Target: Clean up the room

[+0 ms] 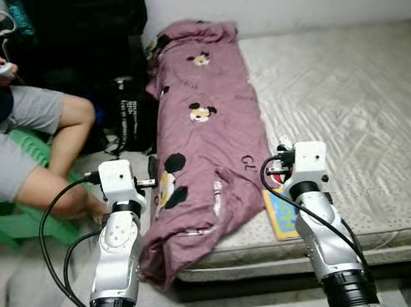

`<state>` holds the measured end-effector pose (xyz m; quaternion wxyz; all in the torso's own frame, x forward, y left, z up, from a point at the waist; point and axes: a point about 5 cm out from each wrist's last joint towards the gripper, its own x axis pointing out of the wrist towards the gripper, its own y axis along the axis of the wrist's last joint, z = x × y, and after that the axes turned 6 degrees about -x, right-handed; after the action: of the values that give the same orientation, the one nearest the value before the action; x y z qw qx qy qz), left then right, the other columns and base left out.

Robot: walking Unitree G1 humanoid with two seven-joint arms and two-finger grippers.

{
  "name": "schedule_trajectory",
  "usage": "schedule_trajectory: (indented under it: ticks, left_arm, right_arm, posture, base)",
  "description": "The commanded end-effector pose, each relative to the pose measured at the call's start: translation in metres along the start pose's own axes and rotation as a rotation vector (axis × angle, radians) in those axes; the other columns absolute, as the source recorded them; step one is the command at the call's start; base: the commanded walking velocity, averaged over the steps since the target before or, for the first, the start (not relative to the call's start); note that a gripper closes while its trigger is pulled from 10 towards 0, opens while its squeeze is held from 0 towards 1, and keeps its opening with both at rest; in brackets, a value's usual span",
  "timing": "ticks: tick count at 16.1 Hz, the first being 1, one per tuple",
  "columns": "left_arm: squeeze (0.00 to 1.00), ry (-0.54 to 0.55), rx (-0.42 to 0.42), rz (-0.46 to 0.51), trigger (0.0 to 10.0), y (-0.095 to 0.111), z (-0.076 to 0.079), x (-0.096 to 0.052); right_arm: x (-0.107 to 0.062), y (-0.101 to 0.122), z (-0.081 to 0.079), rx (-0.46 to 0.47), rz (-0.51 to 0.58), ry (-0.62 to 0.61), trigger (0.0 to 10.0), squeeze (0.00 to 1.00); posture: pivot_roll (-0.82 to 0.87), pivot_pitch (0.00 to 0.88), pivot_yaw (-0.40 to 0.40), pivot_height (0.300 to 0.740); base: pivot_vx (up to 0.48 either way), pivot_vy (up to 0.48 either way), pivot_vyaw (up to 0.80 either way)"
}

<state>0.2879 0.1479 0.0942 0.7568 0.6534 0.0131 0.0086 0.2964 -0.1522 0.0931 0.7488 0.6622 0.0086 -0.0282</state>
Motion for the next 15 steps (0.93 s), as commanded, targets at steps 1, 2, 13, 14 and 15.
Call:
schedule_trajectory:
  ticks: [1,2,13,14,15]
  left_arm:
    - [0.0,0.031,0.017,0.021,10.0,0.004,-0.012,-0.001]
    - [0.0,0.016,0.013,0.028,10.0,0.005,-0.011,-0.001]
    - [0.0,0.022,0.034,0.033,10.0,0.006,-0.017,-0.002]
    - [0.0,0.021,0.038,0.035,10.0,0.006,-0.016,-0.002]
    - [0.0,0.02,0.039,0.035,10.0,0.006,-0.016,-0.002]
  right_arm:
    - [0.003,0.01,-0.013,0.005,0.044,0.056,10.0,0.0]
    - [0.003,0.011,-0.015,-0.001,0.045,0.063,10.0,0.0]
    - [0.005,0.014,-0.022,-0.017,0.061,0.098,10.0,0.0]
    - [0.006,0.015,-0.023,-0.022,0.068,0.104,10.0,0.0]
    - [0.006,0.015,-0.024,-0.023,0.071,0.107,10.0,0.0]
  posture:
    - [0.05,0.0,0.023,0.74]
    - [0.05,0.0,0.023,0.74]
    - [0.06,0.0,0.022,0.74]
    - [0.05,0.0,0.022,0.74]
    - [0.05,0.0,0.023,0.74]
  base:
    - [0.0,0.0,0.8]
    - [0.0,0.0,0.8]
    - [0.0,0.0,0.8]
    - [0.0,0.0,0.79]
    - [0.0,0.0,0.79]
